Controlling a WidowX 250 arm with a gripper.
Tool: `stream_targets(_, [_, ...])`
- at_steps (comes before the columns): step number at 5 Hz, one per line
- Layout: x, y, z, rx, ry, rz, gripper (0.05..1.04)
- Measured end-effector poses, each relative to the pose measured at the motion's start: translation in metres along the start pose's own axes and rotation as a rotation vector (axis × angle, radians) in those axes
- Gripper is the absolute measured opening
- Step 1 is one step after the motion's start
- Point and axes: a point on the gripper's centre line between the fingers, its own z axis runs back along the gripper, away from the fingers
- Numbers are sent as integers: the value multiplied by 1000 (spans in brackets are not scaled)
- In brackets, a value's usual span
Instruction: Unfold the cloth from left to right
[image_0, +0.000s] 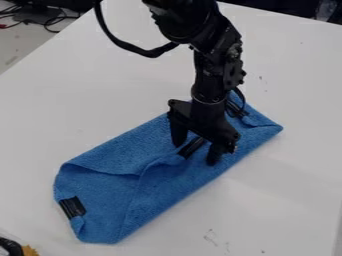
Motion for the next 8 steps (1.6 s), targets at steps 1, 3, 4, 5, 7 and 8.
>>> stream_targets(1, [3,3,10,13,-29,10,1001])
stream_targets(3, [3,12,20,45,-70,21,993])
stream_targets(4, [4,12,18,25,-86,23,927])
stream_targets(5, [5,9,12,4,-86,23,639])
stream_targets(7, [3,3,1,-27,-58,8,154])
stream_targets(8, [5,1,-1,-37,-56,8,74])
